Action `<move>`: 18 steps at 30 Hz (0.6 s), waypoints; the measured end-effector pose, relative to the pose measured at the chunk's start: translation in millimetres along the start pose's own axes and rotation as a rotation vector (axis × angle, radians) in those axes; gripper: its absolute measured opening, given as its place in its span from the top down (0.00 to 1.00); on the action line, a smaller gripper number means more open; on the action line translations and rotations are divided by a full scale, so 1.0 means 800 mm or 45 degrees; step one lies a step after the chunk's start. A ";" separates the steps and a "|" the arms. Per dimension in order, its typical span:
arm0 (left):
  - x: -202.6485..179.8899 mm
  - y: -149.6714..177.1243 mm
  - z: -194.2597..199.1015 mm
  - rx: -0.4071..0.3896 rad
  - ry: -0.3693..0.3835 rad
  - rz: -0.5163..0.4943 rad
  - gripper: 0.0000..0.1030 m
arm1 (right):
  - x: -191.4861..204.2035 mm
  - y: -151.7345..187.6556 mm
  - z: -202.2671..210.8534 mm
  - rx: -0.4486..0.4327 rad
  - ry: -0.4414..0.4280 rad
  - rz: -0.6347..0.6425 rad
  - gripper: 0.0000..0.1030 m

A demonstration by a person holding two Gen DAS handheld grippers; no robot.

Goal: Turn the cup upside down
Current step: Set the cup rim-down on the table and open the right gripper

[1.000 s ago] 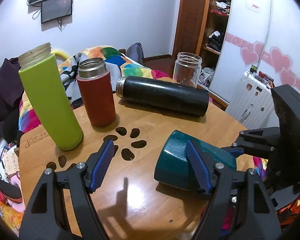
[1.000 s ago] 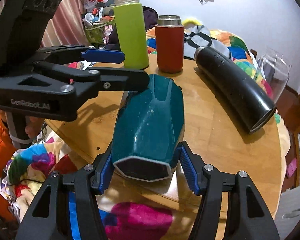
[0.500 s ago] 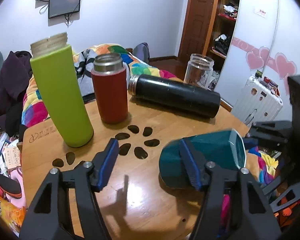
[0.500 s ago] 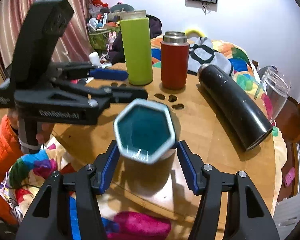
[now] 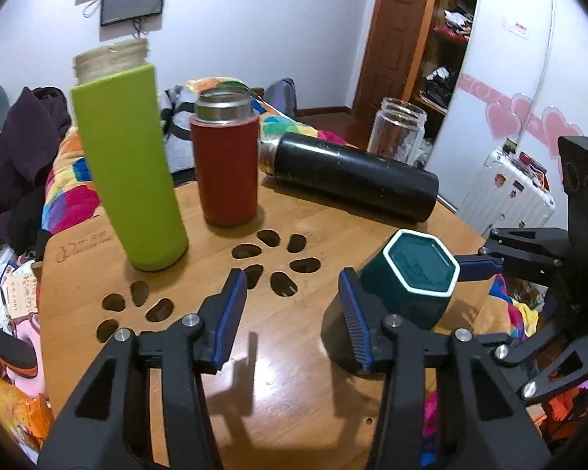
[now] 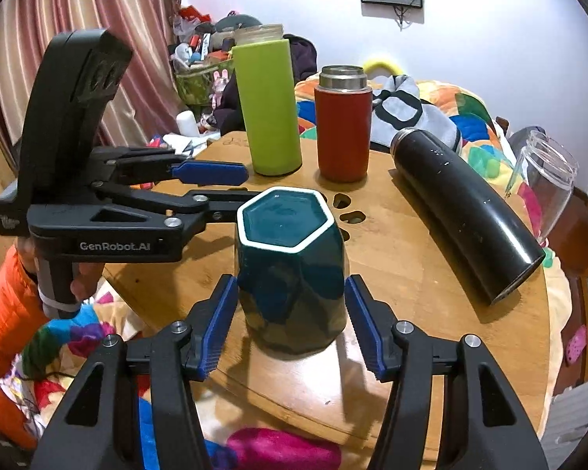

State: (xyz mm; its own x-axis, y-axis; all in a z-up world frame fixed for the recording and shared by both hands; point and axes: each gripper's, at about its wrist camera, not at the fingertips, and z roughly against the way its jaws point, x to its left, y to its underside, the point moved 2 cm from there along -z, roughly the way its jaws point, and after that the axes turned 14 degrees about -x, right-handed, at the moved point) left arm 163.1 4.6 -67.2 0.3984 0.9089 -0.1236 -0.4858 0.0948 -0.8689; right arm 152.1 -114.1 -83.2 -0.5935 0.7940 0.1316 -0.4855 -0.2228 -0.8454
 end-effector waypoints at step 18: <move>-0.039 -0.004 0.123 -0.388 -0.273 0.052 0.01 | -0.010 -0.020 0.099 -0.388 0.185 -0.034 0.05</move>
State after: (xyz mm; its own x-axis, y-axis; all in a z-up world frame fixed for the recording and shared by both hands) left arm 75.5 15.6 -13.3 0.1958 0.9769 -0.0858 -0.2312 -0.0391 -0.9721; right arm 113.9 -161.7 -30.3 -0.4748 0.8745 0.0992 -0.2724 -0.0388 -0.9614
